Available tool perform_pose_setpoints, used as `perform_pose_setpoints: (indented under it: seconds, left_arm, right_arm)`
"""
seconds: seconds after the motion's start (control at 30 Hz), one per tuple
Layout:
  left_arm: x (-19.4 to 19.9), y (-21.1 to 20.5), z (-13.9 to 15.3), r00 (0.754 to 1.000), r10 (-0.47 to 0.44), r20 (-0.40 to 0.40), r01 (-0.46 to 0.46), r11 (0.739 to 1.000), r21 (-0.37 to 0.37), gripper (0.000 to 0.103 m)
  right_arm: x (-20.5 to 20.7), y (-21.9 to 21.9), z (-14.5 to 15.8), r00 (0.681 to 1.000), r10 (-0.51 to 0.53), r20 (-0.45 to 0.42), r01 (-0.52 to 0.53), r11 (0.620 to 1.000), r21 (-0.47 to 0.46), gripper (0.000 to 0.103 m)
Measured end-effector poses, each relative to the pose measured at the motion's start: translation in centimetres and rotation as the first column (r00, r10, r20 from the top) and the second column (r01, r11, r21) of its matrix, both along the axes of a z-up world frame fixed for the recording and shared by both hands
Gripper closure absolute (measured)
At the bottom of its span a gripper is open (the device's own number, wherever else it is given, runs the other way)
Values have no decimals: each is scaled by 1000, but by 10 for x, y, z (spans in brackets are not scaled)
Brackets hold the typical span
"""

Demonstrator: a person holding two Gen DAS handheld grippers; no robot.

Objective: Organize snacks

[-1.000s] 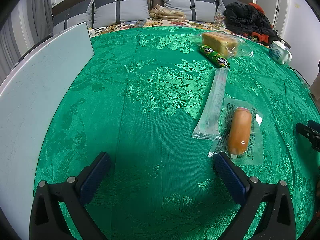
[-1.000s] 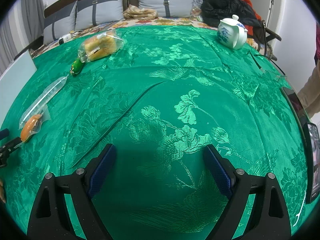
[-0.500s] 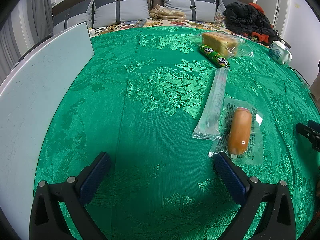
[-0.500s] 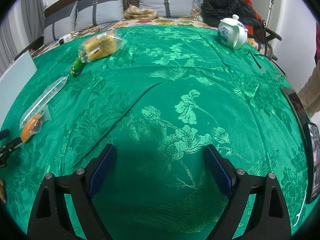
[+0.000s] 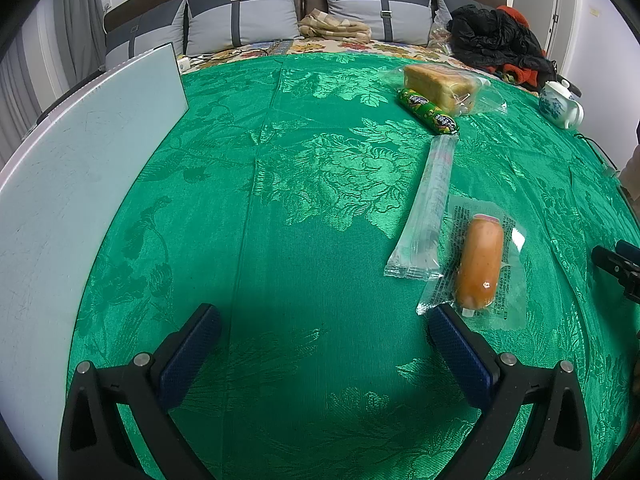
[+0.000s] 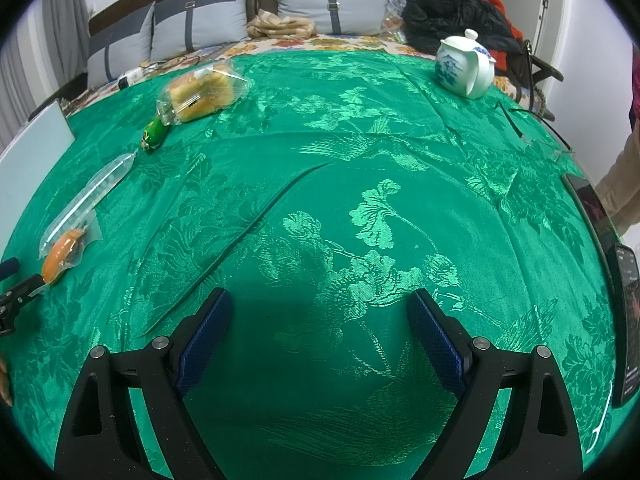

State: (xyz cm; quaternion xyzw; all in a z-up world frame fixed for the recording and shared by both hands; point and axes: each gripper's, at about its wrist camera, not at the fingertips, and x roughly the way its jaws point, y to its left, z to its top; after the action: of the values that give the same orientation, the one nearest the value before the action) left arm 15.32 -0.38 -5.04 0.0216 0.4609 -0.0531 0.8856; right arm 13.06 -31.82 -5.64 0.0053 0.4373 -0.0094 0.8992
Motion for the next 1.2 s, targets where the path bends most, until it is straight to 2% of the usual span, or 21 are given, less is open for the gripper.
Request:
perform_pose_setpoints:
  seconds: [0.53, 0.6, 0.67, 0.77, 0.87, 0.93, 0.97, 1.0, 1.03, 1.07, 1.1, 1.2]
  left_arm:
    - [0, -1, 0, 1000, 0, -1, 0, 1000, 1, 0]
    - [-5, -2, 1, 999, -33, -22, 33, 999, 0, 0]
    - [-6, 2, 8, 995, -86, -53, 83, 995, -56, 1]
    - [9, 1, 33, 996, -91, 5, 91, 987, -129, 1]
    - [42, -21, 44, 992, -126, -5, 125, 984, -128, 3]
    - [67, -47, 37, 982, -176, -62, 170, 980, -101, 14]
    - [80, -62, 27, 975, -198, -105, 191, 979, -71, 26]
    - [88, -72, 20, 969, -205, -135, 200, 979, -47, 44]
    - [95, -80, 12, 967, -196, -162, 196, 980, -17, 47]
    - [98, -85, 14, 977, -178, -114, 181, 983, 18, 61]
    - [102, -84, 15, 981, -158, -112, 160, 987, 7, 79]
    - [106, -61, 18, 989, -64, -133, 51, 994, -101, 85]
  right_arm:
    - [0, 0, 0, 1000, 0, 0, 0, 1000, 1, 11]
    - [0, 0, 0, 1000, 0, 0, 0, 1000, 0, 11]
    - [0, 0, 0, 1000, 0, 0, 0, 1000, 1, 11]
    - [0, 0, 0, 1000, 0, 0, 0, 1000, 0, 11]
    - [0, 0, 0, 1000, 0, 0, 0, 1000, 1, 11]
    - [0, 0, 0, 1000, 0, 0, 0, 1000, 1, 11]
    - [0, 0, 0, 1000, 0, 0, 0, 1000, 1, 11]
    - [0, 0, 0, 1000, 0, 0, 0, 1000, 1, 11]
    - [0, -1, 0, 1000, 0, 0, 0, 1000, 1, 11]
    - [0, -1, 0, 1000, 0, 0, 0, 1000, 2, 11]
    - [0, 0, 0, 1000, 0, 0, 0, 1000, 2, 11]
    - [0, -1, 0, 1000, 0, 0, 0, 1000, 0, 11]
